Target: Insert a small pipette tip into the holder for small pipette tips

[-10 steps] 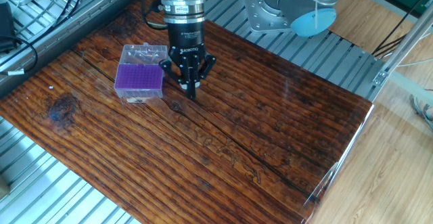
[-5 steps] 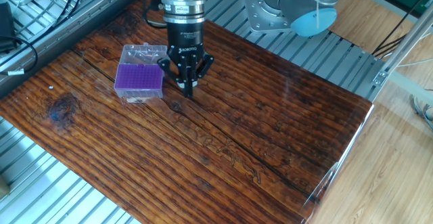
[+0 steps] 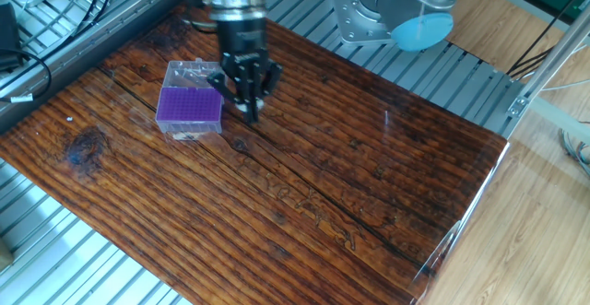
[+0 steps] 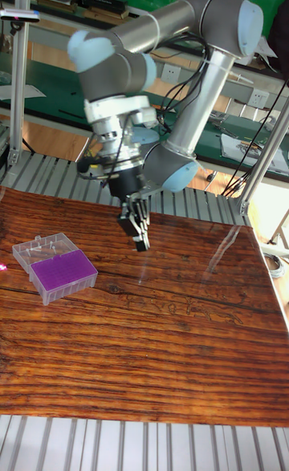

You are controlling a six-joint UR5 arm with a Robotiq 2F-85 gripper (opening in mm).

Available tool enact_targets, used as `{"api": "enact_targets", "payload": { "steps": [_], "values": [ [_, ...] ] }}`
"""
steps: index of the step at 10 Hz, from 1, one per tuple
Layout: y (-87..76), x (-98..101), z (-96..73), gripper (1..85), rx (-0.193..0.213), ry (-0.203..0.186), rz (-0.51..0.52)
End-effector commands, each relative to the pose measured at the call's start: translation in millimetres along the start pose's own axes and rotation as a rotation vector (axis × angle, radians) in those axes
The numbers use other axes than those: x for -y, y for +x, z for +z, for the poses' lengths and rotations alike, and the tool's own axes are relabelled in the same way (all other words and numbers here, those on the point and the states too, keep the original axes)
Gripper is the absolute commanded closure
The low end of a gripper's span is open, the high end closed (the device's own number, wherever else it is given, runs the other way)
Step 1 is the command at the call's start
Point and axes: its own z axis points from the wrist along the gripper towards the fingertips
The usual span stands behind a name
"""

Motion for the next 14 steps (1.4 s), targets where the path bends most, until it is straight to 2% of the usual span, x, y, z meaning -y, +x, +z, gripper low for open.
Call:
{"api": "enact_targets", "payload": {
  "steps": [1,2,4,7,9,11,12,13,14],
  "values": [
    [25.4,11.8,-15.2,70.3,0.053,-0.031,-0.081],
    [27.7,13.9,-12.6,70.7,0.075,-0.034,-0.082],
    [35.8,21.2,-10.0,71.0,0.084,-0.024,-0.119],
    [50.7,17.5,-15.1,71.7,0.071,-0.032,-0.142],
    [51.1,12.1,-11.3,71.7,0.056,-0.048,-0.148],
    [57.0,10.4,-11.1,71.0,0.033,-0.057,-0.113],
    [59.6,16.0,-10.8,71.0,0.021,-0.036,-0.086],
    [58.4,21.8,-10.7,71.0,0.025,-0.014,-0.049],
    [51.3,23.0,-10.9,71.0,0.051,-0.010,0.015]
  ]
}}
